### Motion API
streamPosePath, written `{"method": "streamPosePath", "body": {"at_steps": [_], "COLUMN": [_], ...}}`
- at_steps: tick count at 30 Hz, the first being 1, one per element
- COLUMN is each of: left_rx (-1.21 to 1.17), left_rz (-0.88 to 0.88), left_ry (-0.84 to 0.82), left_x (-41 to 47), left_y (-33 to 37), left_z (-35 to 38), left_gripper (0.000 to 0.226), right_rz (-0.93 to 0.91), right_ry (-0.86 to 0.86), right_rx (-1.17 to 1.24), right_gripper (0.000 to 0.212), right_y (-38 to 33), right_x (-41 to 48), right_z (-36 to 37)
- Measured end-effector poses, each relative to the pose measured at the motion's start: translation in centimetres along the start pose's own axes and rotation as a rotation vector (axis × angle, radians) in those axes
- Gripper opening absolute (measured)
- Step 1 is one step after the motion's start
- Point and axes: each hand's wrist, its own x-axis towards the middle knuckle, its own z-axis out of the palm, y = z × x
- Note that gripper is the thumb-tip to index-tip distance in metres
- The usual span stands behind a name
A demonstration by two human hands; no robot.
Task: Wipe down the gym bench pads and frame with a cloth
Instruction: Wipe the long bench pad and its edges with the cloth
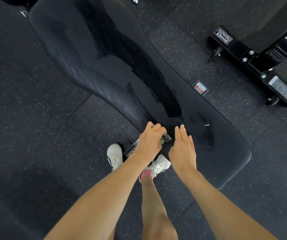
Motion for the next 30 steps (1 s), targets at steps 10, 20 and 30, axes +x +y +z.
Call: {"method": "streamPosePath", "body": {"at_steps": [10, 20, 30], "left_rx": [0.046, 0.032, 0.098], "left_rz": [-0.287, 0.209, 0.173], "left_ry": [0.287, 0.062, 0.039], "left_x": [3.6, -2.8, 2.5], "left_y": [-5.3, 2.1, -3.1], "left_z": [-5.2, 5.1, -2.2], "left_gripper": [0.043, 0.044, 0.043], "right_rz": [0.092, 0.362, 0.461], "right_ry": [0.065, 0.142, 0.137], "right_rx": [0.086, 0.225, 0.308], "right_gripper": [0.071, 0.071, 0.073], "right_y": [0.7, 2.1, 2.8], "right_x": [-1.6, -5.6, -8.5], "right_z": [1.2, 3.5, 5.8]}}
